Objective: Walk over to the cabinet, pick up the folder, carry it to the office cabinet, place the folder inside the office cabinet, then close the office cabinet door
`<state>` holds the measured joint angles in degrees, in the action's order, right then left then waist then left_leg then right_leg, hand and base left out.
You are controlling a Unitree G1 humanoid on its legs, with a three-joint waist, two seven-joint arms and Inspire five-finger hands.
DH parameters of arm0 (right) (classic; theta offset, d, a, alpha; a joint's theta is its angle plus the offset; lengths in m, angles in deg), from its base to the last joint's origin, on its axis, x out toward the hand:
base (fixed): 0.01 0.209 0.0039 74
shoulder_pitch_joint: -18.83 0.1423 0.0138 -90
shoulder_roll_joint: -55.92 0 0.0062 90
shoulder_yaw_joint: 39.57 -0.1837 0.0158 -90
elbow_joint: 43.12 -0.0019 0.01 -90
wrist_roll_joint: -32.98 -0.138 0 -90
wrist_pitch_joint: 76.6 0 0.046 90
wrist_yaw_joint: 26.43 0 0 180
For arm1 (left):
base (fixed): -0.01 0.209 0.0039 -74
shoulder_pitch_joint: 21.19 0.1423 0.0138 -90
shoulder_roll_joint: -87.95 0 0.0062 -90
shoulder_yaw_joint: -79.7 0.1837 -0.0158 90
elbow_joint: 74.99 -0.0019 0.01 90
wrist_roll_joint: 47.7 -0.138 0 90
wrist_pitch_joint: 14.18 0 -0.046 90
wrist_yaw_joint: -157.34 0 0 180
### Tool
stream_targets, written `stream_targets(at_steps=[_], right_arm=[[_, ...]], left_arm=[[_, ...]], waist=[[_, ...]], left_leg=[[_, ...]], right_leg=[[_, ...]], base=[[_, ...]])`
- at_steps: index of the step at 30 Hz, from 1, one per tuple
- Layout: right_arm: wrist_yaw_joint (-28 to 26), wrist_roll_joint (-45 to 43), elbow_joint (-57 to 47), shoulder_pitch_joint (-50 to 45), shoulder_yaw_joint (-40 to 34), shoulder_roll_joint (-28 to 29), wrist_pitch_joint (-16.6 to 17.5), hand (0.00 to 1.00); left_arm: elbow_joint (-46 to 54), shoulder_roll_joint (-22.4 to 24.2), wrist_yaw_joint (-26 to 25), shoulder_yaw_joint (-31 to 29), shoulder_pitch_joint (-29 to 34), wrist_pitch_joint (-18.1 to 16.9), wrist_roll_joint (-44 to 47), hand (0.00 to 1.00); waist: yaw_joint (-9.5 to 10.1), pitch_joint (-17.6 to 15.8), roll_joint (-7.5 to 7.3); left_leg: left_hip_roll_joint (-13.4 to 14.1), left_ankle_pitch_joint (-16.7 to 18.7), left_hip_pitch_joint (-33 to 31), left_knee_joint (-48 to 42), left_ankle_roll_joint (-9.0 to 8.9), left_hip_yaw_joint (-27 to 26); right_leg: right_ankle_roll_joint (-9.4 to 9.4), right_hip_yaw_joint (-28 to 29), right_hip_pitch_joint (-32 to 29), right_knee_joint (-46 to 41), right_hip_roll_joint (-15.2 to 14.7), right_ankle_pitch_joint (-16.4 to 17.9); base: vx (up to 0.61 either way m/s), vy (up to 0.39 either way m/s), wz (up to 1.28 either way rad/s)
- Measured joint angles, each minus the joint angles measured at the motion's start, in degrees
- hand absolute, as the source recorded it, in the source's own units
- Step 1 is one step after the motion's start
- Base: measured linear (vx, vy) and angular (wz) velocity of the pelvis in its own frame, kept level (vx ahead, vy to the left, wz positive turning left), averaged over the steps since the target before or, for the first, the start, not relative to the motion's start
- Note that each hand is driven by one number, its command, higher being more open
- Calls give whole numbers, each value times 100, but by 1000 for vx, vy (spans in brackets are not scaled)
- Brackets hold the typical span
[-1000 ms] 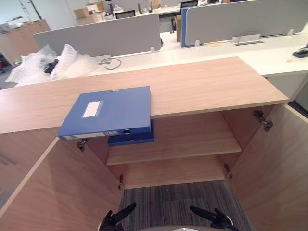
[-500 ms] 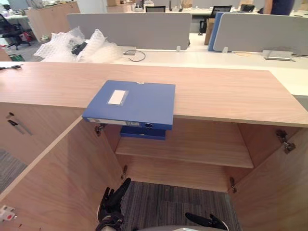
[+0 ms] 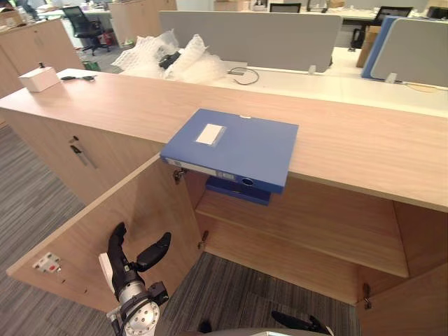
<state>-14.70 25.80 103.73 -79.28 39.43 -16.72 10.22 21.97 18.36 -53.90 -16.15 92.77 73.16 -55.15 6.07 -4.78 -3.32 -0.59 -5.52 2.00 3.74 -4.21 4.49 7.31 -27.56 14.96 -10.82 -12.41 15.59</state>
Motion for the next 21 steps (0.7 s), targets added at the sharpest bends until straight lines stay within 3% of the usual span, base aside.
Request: stream_targets(at_steps=[3, 7, 10, 14, 21], right_arm=[[76, -4, 65, 32, 109, 6, 13, 100], [85, 48, 479, 184, 175, -111, 50, 100], [78, 60, 718, 257, 56, -227, 135, 100], [-3, 89, 930, 294, -149, -396, 202, 100], [-150, 270, 1155, 468, -125, -442, 226, 100]], left_arm=[[712, -31, -351, 333, 69, 87, -745, 100], [1480, -227, -956, 1035, -197, 327, -2423, 100], [2072, -926, -958, 1397, -483, 301, -3481, 100], [2281, -1443, -892, 1451, -726, 71, -4329, 100], [1958, -2507, -547, 1503, -749, -73, -4938, 100]], waist=[[21, 25, -49], [38, 141, 18], [-2, 243, 181], [-47, 404, 408], [-61, 411, 419]], left_leg=[[-43, -7, -57, -24, 9, 115], [-96, -22, -117, -34, 31, 147], [-99, -39, -127, -8, 44, 146], [-77, -81, -130, 49, 39, 106], [75, -126, -116, 113, -5, -4]], right_leg=[[0, -92, 18, 0, -12, 0], [0, -64, 2, 56, -8, 2], [-4, -5, -20, 79, 13, 0], [-15, 139, -89, 89, 57, -3], [-126, 402, -223, 56, 181, 1]], base=[[1, 10, 18], [4, 13, 5], [0, 0, 0], [11, 3, -7], [-9, -13, -12]])
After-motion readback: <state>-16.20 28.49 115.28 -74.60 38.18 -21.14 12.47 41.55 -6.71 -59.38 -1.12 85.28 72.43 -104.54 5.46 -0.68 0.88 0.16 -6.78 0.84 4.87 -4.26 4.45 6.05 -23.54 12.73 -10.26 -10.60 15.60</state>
